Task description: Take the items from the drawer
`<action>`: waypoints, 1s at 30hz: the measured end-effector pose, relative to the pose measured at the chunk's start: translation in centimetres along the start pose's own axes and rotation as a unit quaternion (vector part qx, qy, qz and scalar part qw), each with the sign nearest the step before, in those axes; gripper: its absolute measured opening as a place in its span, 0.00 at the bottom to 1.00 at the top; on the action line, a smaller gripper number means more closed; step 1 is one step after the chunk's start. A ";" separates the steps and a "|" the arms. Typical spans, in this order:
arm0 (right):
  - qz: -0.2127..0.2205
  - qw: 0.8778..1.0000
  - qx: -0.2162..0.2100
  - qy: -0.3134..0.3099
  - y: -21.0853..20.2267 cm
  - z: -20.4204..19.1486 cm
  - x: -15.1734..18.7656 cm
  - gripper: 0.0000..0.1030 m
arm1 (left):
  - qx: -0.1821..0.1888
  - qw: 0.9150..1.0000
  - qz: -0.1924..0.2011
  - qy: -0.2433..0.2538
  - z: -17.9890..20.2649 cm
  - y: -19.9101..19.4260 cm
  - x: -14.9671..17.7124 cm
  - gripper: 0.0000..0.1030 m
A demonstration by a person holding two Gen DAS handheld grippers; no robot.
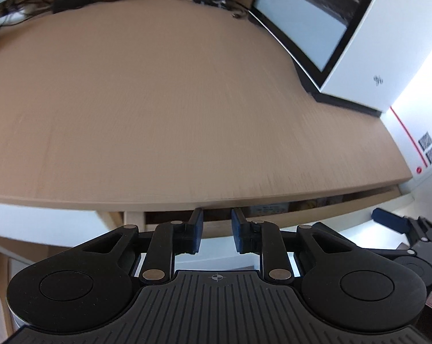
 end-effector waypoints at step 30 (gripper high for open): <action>-0.050 0.999 0.013 0.004 1.9 3.4 -0.9 1.00 | 0.036 0.999 0.002 -0.001 0.9 -2.3 3.0 0.20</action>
Point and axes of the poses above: each gripper's, at about its wrist camera, not at the fingertips, and y roughly the way its jaws point, z to its right, x to its underside, the point moved 1 cm from there along y, roughly the way its jaws point, and after that the axes turned 2 degrees about -z, right-handed, at the moved point
